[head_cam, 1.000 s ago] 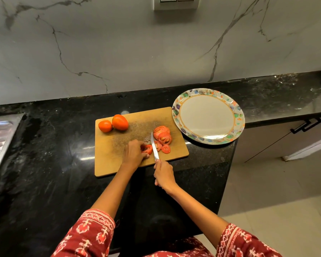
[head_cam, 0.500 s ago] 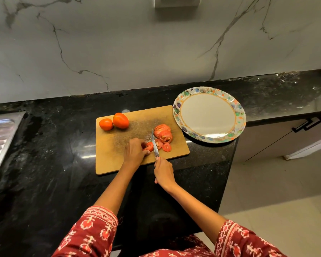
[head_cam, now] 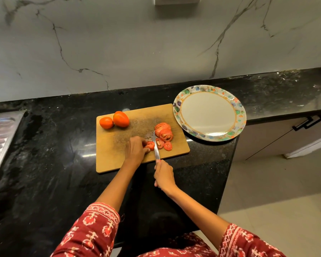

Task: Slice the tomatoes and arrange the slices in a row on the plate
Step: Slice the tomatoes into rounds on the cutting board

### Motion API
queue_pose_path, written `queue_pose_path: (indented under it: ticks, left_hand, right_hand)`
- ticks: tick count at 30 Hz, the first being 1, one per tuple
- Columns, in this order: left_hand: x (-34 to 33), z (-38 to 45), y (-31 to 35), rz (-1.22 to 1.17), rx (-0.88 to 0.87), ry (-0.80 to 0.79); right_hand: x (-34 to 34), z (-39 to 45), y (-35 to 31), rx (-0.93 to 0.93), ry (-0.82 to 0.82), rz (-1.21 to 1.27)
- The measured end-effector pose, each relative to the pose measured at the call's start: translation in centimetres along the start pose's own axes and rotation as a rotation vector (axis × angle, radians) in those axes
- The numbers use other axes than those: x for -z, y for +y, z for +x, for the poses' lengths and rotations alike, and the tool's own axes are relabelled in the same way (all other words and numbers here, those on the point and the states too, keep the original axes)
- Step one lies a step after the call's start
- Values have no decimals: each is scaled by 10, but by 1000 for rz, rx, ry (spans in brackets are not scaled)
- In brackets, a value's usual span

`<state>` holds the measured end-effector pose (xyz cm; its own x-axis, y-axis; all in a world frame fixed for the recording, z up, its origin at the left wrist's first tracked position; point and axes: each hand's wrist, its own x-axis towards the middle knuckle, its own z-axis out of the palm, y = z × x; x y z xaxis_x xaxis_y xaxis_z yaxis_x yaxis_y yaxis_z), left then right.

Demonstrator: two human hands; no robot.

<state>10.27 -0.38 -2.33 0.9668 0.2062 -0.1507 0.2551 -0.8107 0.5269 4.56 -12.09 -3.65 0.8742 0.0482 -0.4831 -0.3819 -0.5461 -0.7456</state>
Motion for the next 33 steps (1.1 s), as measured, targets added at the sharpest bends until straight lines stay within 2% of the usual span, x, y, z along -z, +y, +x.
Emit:
queue_pose_path:
  ticks: [33]
  left_hand:
    - [0, 0, -5, -37, -29, 22]
  right_hand:
    - [0, 5, -13, -19, -31, 151]
